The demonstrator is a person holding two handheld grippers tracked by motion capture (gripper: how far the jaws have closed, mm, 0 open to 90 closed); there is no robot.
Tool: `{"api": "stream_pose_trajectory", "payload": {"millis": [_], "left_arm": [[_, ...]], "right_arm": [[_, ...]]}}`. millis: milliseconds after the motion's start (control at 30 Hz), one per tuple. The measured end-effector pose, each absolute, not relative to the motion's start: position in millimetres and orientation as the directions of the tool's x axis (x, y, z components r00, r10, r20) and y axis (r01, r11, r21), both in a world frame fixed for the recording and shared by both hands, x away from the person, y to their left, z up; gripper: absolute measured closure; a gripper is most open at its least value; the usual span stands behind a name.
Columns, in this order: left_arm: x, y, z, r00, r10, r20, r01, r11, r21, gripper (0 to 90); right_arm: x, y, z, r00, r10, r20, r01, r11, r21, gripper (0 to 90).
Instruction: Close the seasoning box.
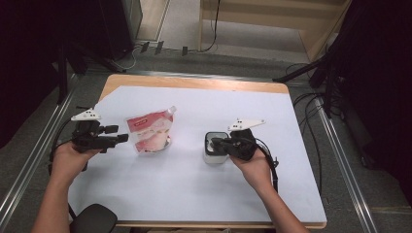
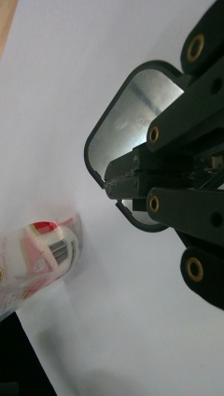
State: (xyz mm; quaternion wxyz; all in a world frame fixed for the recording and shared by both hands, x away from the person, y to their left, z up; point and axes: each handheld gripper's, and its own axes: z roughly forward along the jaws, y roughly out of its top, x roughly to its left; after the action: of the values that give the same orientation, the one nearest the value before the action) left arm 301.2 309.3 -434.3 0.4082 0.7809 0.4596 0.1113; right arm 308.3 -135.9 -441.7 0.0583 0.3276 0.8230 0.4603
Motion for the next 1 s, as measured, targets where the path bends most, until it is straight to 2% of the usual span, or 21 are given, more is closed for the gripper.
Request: {"api": "stream_pose_trajectory", "payload": {"millis": [300, 467, 633, 1000], "left_arm": [[301, 309, -434, 0.559, 0.805, -0.202, 0.626, -0.249, 0.739, 37.8], [302, 307, -435, 0.554, 0.804, -0.218, 0.638, -0.241, 0.731, 37.8], [303, 304, -435, 0.562, 0.798, -0.216, 0.639, -0.253, 0.727, 37.2], [302, 303, -436, 0.566, 0.798, -0.208, 0.636, -0.261, 0.726, 36.6]], "right_arm": [[309, -143, -438, -0.774, 0.589, 0.234, 0.493, 0.328, 0.806, 69.3], [311, -154, -436, -0.786, 0.561, 0.259, 0.481, 0.292, 0.827, 53.3], [311, -165, -434, -0.778, 0.580, 0.241, 0.469, 0.282, 0.837, 49.1], [314, -192, -429, -0.748, 0.624, 0.225, 0.460, 0.244, 0.854, 49.4]]}}
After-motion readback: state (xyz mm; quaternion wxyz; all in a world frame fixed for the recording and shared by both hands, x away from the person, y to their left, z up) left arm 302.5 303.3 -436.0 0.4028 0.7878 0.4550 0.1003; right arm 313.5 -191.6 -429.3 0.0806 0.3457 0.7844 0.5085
